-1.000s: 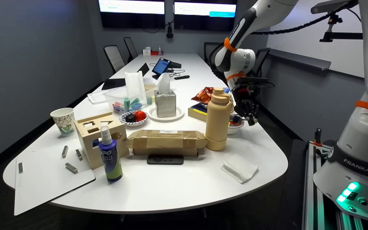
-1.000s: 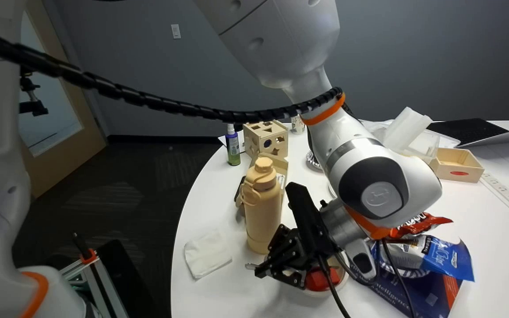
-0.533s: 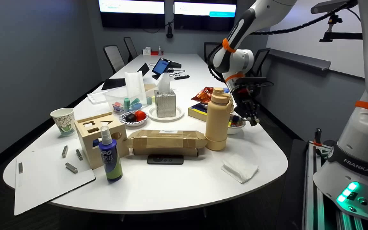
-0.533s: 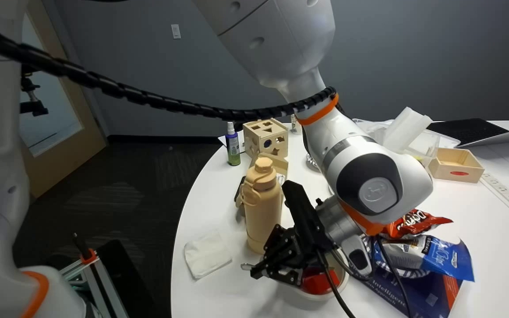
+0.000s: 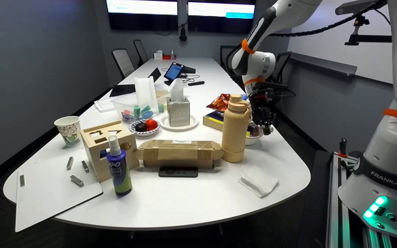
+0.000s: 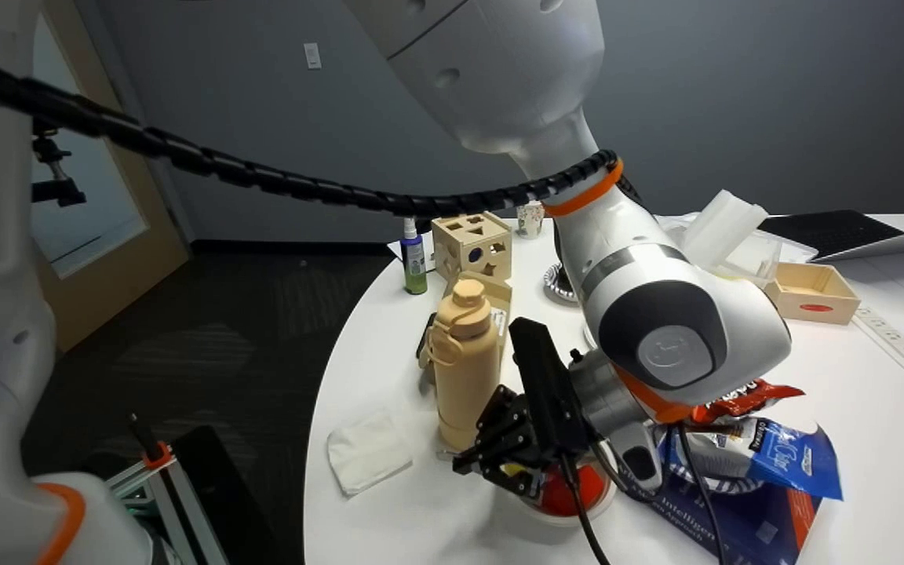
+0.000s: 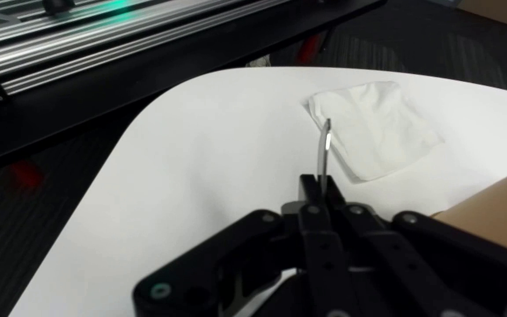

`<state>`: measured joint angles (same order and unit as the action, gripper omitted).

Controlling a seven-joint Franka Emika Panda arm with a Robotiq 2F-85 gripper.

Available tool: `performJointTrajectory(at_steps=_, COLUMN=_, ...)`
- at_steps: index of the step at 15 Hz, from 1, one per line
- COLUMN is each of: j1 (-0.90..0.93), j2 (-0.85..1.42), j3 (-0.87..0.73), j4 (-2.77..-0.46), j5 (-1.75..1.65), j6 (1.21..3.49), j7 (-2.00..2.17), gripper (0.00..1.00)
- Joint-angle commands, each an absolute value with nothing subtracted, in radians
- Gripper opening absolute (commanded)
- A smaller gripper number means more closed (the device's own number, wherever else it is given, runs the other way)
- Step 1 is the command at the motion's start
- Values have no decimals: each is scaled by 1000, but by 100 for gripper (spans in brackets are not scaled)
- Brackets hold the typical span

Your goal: Use the cake spatula to stir the blocks in the bowl.

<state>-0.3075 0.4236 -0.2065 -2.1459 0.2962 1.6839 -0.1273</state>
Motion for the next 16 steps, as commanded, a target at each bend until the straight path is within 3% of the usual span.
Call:
performJointTrajectory(at_steps=1, j1=-318, j2=371, j3=-214, j4=-2175, j5=330, j6=1741, j7=-138, gripper=1)
performJointTrajectory(at_steps=16, j1=-265, j2=396, j3=-210, j4=-2143, j5=83, j6=1538, j7=-32, gripper=1)
